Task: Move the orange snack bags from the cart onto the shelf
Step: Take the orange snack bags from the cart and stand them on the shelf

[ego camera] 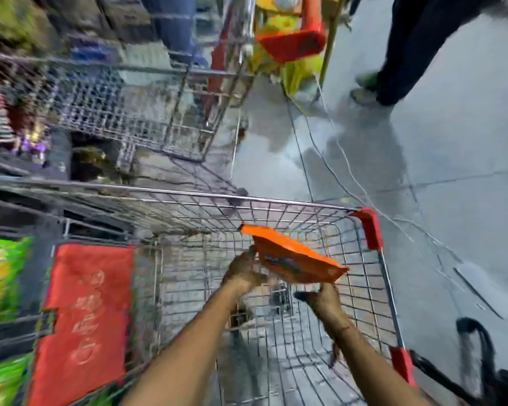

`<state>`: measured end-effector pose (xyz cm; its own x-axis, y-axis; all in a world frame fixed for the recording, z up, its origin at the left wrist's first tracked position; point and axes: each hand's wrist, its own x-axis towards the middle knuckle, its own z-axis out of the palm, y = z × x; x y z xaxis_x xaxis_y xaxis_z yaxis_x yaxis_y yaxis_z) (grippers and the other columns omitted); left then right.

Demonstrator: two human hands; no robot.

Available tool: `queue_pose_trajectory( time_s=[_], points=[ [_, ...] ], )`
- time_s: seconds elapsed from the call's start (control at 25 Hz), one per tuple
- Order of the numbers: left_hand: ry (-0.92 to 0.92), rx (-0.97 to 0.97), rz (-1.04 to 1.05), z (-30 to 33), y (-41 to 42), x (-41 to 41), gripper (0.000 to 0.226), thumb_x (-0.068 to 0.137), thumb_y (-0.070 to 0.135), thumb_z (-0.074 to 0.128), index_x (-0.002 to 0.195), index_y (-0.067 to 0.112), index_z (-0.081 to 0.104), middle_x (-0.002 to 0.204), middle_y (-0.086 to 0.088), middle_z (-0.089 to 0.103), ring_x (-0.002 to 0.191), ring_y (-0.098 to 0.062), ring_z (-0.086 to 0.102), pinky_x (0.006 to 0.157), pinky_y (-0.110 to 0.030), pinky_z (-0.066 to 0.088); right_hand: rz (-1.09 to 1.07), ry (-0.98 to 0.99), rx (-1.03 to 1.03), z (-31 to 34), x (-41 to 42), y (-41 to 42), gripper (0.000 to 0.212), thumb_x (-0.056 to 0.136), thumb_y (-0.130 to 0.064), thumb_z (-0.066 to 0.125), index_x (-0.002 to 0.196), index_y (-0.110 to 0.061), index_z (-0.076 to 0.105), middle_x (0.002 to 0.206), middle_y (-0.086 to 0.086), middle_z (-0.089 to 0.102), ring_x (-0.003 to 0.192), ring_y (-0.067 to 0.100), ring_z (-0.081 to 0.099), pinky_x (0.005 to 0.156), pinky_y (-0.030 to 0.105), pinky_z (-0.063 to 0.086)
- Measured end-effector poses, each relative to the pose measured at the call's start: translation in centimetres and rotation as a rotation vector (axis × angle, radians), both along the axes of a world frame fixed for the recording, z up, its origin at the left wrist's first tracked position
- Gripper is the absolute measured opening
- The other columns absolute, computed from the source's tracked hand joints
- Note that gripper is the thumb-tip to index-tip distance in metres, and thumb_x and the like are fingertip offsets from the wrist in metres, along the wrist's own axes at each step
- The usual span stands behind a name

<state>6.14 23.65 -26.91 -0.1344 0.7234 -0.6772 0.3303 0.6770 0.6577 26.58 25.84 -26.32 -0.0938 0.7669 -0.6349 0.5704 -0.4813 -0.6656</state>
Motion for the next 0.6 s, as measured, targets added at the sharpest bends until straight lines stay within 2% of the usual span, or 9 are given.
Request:
queue_pose_trajectory(
  time_s=[0.08,0.12,0.16,0.24,0.28,0.36,0.44,0.52,0.6],
  points=[
    [-0.047,-0.019,-0.022,-1.9,1.4,0.1,0.052,0.067,0.017,0.084,0.11,0.031,0.058,0.116,0.0,0.067,0.112,-0.024,0.06,0.098,-0.04,0.049,0.038,0.044,0.016,-2.0,0.0,0.6,0.07,0.08,0.014,0.071,0.143,0.004,0.042,0.142,0.019,0.053,0.124,0.031,0.055,0.086,0.014,0.05],
    [-0.097,-0.019,-0.023,-2.8,1.8,0.0,0.048,0.067,0.015,0.084,0.101,0.037,0.058,0.109,0.003,0.067,0.11,-0.023,0.061,0.1,-0.047,0.049,0.034,0.078,0.024,-2.8,0.2,0.8,0.068,0.084,0.015,0.066,0.145,0.003,0.039,0.143,0.021,0.052,0.124,0.035,0.055,0.087,0.016,0.053],
    [-0.132,-0.011,-0.014,-3.5,1.9,-0.1,0.047,0.067,0.012,0.084,0.096,0.04,0.059,0.104,0.004,0.068,0.108,-0.025,0.063,0.098,-0.051,0.05,0.006,0.116,0.02,-3.2,0.3,1.0,0.068,0.085,0.017,0.063,0.146,0.002,0.037,0.143,0.023,0.051,0.124,0.036,0.056,0.092,0.026,0.056],
    [-0.147,-0.005,0.008,-4.4,1.8,-0.4,0.047,0.066,0.01,0.084,0.098,0.037,0.063,0.104,0.003,0.07,0.108,-0.027,0.065,0.095,-0.054,0.052,-0.095,0.2,-0.008,-3.4,0.1,1.1,0.065,0.083,0.019,0.064,0.141,-0.002,0.043,0.138,0.024,0.055,0.116,0.035,0.06,0.095,0.049,0.055],
    [-0.133,0.013,0.003,-4.3,1.7,-0.4,0.05,0.064,0.012,0.085,0.103,0.034,0.064,0.107,0.002,0.071,0.109,-0.027,0.065,0.095,-0.053,0.052,-0.136,0.208,-0.009,-3.2,-0.1,1.0,0.06,0.08,0.02,0.067,0.132,-0.006,0.051,0.132,0.023,0.059,0.111,0.032,0.062,0.093,0.05,0.056],
    [-0.09,0.052,-0.022,-3.4,1.3,-0.7,0.063,0.059,0.018,0.087,0.11,0.041,0.058,0.116,0.004,0.071,0.113,-0.025,0.063,0.099,-0.051,0.05,-0.119,0.199,-0.012,-2.4,-0.4,0.7,0.053,0.075,0.016,0.075,0.109,-0.022,0.062,0.117,0.013,0.07,0.102,0.027,0.067,0.082,0.036,0.06],
    [-0.088,0.08,-0.022,-1.8,0.5,-1.3,0.073,0.054,0.024,0.088,0.114,0.046,0.052,0.123,0.007,0.068,0.117,-0.023,0.06,0.101,-0.05,0.048,-0.055,0.235,-0.016,-0.9,-0.8,0.2,0.049,0.075,0.012,0.077,0.102,-0.027,0.063,0.11,0.0,0.073,0.105,0.027,0.069,0.076,0.027,0.059],
    [-0.101,0.129,0.021,0.5,-1.2,-2.6,0.075,0.055,0.022,0.089,0.119,0.038,0.055,0.125,0.004,0.067,0.119,-0.022,0.059,0.102,-0.05,0.047,0.006,0.296,-0.015,0.8,-1.4,-0.3,0.051,0.076,0.008,0.077,0.11,-0.026,0.06,0.115,0.004,0.072,0.111,0.029,0.067,0.08,0.03,0.059],
    [-0.099,0.212,0.08,4.0,-3.4,-4.1,0.073,0.056,0.016,0.089,0.122,0.027,0.057,0.122,0.002,0.067,0.116,-0.019,0.06,0.102,-0.046,0.048,0.076,0.368,-0.003,3.6,-2.5,-1.0,0.057,0.077,0.006,0.077,0.124,-0.016,0.054,0.124,0.012,0.068,0.112,0.026,0.066,0.081,0.028,0.059]
  ],
)
